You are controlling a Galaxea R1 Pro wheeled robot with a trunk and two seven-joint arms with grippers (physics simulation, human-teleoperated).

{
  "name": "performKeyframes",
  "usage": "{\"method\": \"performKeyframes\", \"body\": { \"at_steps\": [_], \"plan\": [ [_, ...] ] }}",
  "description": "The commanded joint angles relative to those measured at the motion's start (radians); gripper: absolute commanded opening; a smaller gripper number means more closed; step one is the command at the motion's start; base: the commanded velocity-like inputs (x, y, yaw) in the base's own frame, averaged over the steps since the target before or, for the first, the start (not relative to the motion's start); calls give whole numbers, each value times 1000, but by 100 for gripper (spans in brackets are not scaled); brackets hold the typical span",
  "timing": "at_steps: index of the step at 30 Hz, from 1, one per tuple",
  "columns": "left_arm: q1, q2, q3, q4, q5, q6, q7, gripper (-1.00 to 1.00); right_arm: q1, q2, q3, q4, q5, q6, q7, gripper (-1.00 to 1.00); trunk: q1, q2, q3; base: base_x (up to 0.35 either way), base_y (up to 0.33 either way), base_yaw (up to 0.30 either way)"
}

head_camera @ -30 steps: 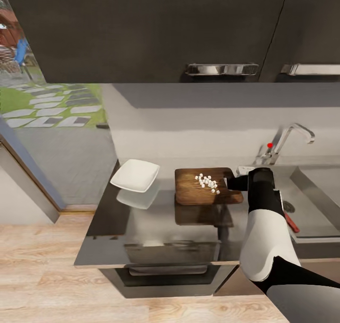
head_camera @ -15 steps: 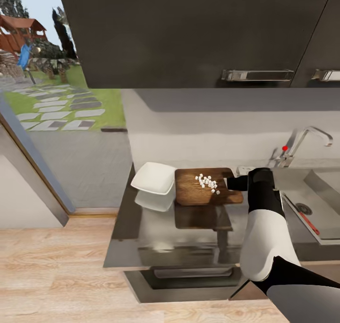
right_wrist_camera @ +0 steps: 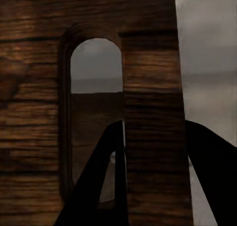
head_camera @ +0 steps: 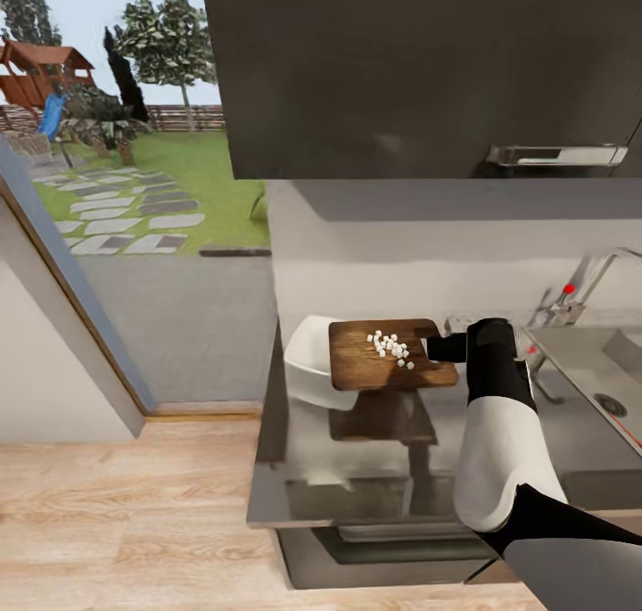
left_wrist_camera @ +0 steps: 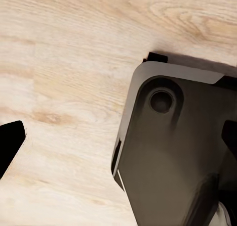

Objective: In the kitchen, take the Vidalia onion out of the sink, dice it on the chopping board with the paring knife, put the diced onion into the bowl on the countertop, then place both the paring knife and the chopping board into the sink.

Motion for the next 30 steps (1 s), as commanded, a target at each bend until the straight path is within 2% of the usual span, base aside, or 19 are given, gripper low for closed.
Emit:
{"method": "performKeyframes", "body": {
  "at_steps": [1,13,30],
  "plan": [
    [-1,-1,-8,3,6,-5,0,100,-2,1,-4,-1,4,2,10,-100,1,-2,0,162,279,0],
    [-1,0,-8,3,6,-4,0,100,-2,1,-4,0,4,2,10,-100,1,-2,18,205,234,0],
    [-1,0,-8,3,6,-4,0,100,-2,1,-5,2,4,-19,12,-100,1,-2,22,18,14,0]
  ]
}}
